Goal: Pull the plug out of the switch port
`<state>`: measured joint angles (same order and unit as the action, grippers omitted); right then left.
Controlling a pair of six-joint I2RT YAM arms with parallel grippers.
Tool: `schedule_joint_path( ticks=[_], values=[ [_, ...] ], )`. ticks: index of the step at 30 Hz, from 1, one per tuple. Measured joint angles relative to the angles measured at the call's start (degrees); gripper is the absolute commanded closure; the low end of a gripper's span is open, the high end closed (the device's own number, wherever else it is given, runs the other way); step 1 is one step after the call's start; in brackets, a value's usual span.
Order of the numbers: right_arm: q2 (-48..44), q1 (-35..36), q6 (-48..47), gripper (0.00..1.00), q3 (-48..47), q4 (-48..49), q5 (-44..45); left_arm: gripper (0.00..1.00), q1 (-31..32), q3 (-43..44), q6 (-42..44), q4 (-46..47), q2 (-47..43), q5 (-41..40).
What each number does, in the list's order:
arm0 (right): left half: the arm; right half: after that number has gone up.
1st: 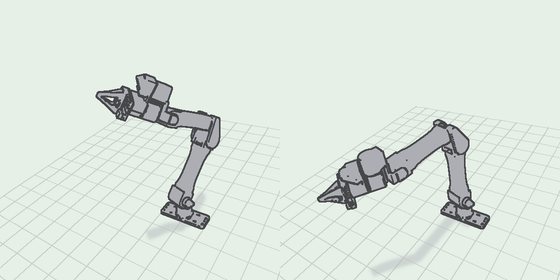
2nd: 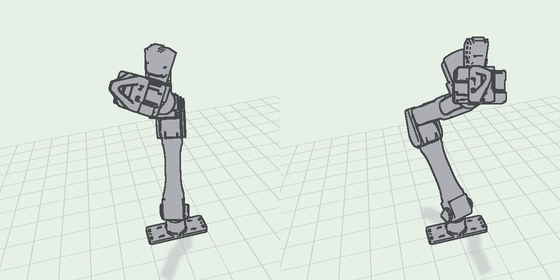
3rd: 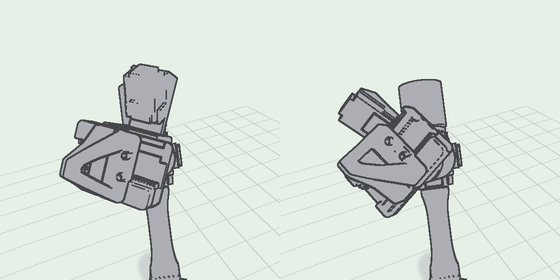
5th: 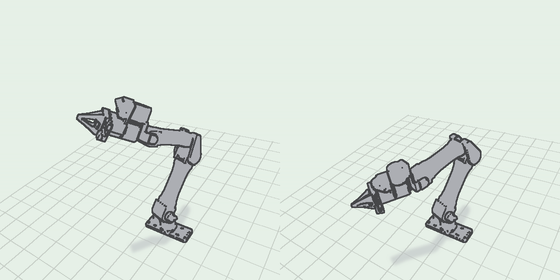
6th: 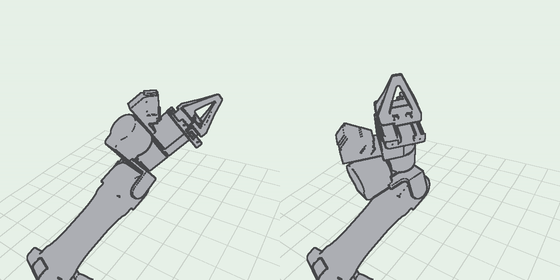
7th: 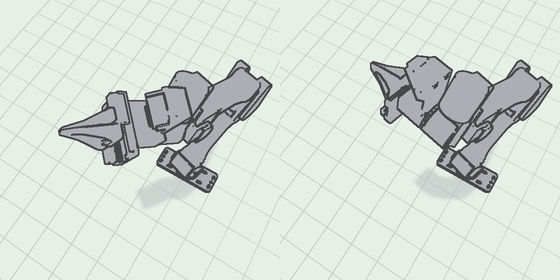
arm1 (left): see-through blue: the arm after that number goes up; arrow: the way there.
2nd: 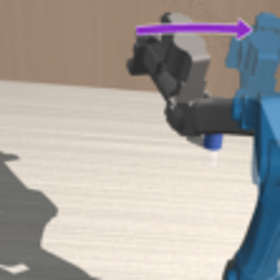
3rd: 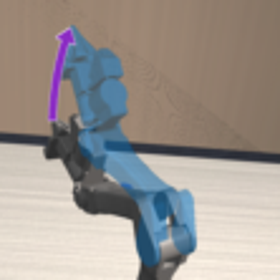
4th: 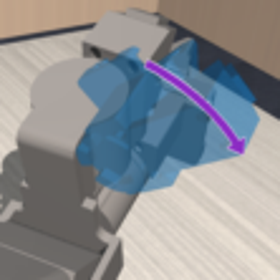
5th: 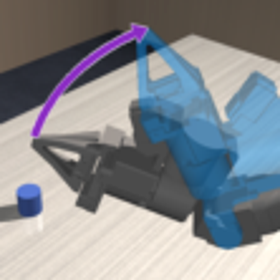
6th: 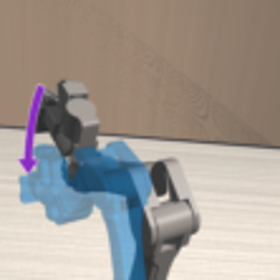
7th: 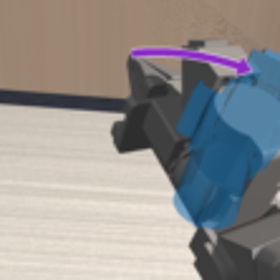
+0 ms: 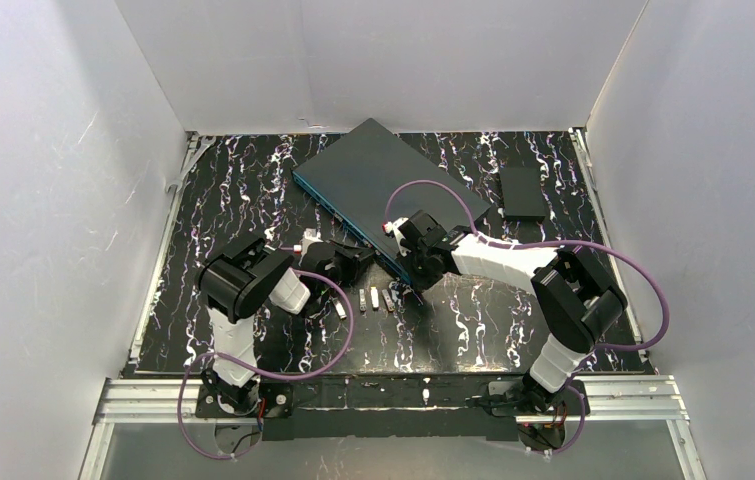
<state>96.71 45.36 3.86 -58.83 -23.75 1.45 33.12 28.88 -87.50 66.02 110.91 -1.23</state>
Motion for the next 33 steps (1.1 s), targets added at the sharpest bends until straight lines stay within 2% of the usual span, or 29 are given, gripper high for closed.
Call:
schedule_joint_path(
  ticks=[14,33],
  values=[
    [0.0,0.0,0.0,0.99,0.0,0.0,0.0,1.0,0.1,-0.6,-0.6,0.3,-0.2,-0.6],
    [0.0,0.0,0.0,0.99,0.0,0.0,0.0,1.0,0.0,-8.7,0.6,-1.1,-6.4,-4.0]
  ],
)
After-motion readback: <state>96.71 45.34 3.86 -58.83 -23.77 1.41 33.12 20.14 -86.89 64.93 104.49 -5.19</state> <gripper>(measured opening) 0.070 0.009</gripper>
